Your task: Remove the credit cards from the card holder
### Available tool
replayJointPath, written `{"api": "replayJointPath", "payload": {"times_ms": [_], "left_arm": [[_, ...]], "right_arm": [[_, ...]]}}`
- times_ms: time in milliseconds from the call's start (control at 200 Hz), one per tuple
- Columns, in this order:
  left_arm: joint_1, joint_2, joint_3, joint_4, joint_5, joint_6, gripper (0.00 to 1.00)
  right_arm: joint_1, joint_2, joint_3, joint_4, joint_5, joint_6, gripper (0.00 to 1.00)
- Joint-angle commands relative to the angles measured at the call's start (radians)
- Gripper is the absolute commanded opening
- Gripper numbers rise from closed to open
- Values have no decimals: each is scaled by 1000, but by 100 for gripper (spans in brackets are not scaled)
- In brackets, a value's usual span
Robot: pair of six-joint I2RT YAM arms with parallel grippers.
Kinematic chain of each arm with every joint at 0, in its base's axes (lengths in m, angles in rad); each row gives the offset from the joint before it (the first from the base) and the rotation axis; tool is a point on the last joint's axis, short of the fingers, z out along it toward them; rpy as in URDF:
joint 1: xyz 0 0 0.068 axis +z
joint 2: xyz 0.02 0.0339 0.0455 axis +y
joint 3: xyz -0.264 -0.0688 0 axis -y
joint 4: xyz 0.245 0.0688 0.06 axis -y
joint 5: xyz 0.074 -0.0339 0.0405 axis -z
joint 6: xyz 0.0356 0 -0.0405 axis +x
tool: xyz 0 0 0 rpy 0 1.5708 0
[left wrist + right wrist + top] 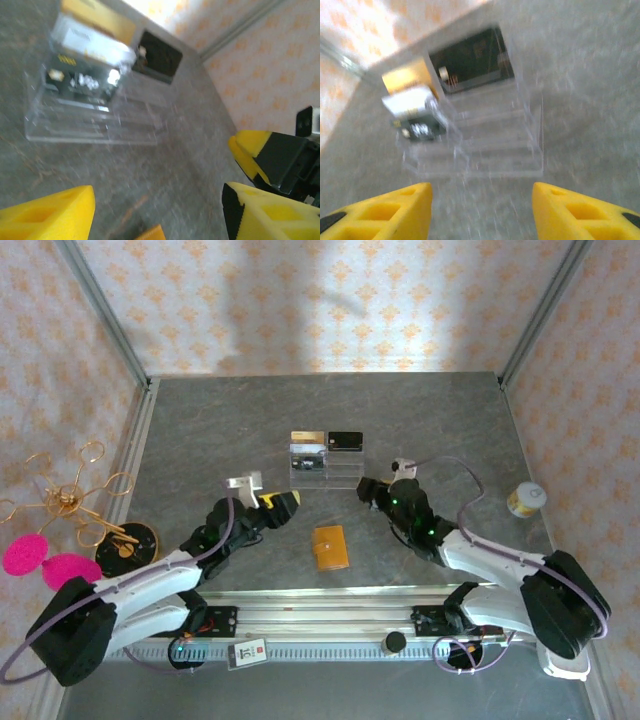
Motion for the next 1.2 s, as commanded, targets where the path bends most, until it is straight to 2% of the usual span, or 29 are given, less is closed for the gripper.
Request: {"api": "replayJointPath", "payload": {"times_ms": [0,110,190,305,425,586,676,751,801,836,901,951,1006,1196], "left_arm": [[-27,45,-11,22,12,5,69],[-28,94,11,-40,48,-10,68],[-30,122,24,-69,69,-2,63],[-50,118,-35,25,80,-27,61],[-54,111,-34,-11,78,-25,60],[-53,93,-36,-68,58,-40,55],[-53,38,-31,-126,39,-38,57],[-54,-35,-23,-195,3,-29,68],[-53,-95,-17,-235,-28,-19,73],[-53,-136,-14,-258,-50,-15,76],[-53,-208,-7,-290,-86,-7,82],[-54,-255,-2,-304,-104,0,92],[-53,-294,1,-318,-117,6,99],[-54,-339,23,-363,-138,36,99]], "right_arm": [[3,31,29,-109,-235,-43,53],[6,54,-28,-58,-358,8,54],[10,66,-26,-107,-344,8,54],[17,103,-18,-144,-374,-8,54],[44,183,24,-203,-372,-29,54],[89,255,83,-212,-422,-68,54],[157,267,151,-327,-306,-100,55],[223,241,183,-403,-153,-84,60],[272,223,199,-443,-46,-54,75],[297,220,205,-461,4,-31,79],[355,223,223,-484,107,10,94],[396,248,244,-507,170,41,99],[428,287,268,-522,203,70,100],[495,402,305,-483,161,107,100]]}}
